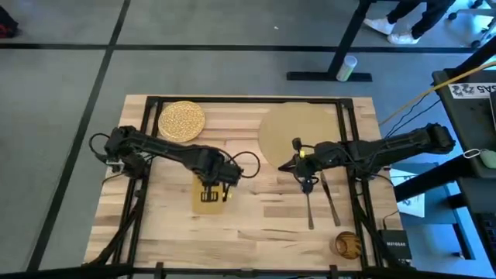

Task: Set table place
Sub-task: Fold the yellow napkin

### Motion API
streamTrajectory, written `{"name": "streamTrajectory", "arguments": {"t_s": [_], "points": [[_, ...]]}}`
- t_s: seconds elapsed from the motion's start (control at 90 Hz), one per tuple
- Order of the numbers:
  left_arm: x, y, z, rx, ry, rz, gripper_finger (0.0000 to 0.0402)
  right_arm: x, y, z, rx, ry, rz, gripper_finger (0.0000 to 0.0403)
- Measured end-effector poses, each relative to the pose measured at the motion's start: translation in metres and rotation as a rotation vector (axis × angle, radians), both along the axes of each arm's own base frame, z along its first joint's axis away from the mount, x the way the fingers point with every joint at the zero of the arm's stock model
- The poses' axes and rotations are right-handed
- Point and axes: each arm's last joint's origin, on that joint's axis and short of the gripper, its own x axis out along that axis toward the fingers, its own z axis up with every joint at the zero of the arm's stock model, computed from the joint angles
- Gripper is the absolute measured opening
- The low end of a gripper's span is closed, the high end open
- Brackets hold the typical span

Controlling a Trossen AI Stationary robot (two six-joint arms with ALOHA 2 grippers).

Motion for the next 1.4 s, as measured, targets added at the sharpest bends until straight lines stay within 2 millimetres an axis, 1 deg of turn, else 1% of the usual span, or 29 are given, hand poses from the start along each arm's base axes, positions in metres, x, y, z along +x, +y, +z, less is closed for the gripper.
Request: {"name": "streamTrajectory", "arguments": {"t_s": [0.133, 0.289, 0.433, 0.644, 0.8, 0.956, 1.133, 1.267, 1.4], "points": [[-0.003, 0.007, -0.011, 0.007, 0.037, 0.04, 0.0, -0.001, 0.003, 0.0, 0.002, 0.001, 0.015, 0.0005], [-0.001, 0.017, -0.025, 0.006, 0.032, 0.072, 0.0, -0.001, 0.008, 0.0, 0.015, 0.004, 0.02, 0.0005], [-0.001, 0.03, -0.039, 0.015, 0.037, 0.092, 0.0, -0.002, 0.013, 0.0, 0.018, 0.004, 0.015, 0.0005], [-0.007, 0.052, -0.056, 0.038, 0.076, 0.156, 0.0, -0.004, 0.018, 0.0, 0.024, 0.006, 0.018, 0.0005], [-0.007, 0.062, -0.066, 0.035, 0.066, 0.168, 0.0, -0.004, 0.019, -0.001, 0.034, 0.012, 0.008, 0.0005], [-0.011, 0.068, -0.074, 0.036, 0.082, 0.207, 0.0, -0.005, 0.018, -0.002, 0.044, 0.031, -0.006, 0.0005], [-0.017, 0.068, -0.083, 0.04, 0.117, 0.216, 0.0, -0.005, 0.018, -0.002, 0.044, 0.032, -0.006, 0.0005], [-0.016, 0.068, -0.084, 0.038, 0.102, 0.208, 0.0, -0.005, 0.018, -0.002, 0.048, 0.031, -0.009, 0.0005], [-0.016, 0.073, -0.084, 0.037, 0.104, 0.225, 0.0, -0.005, 0.018, -0.002, 0.052, 0.03, -0.029, 0.0005]]}}
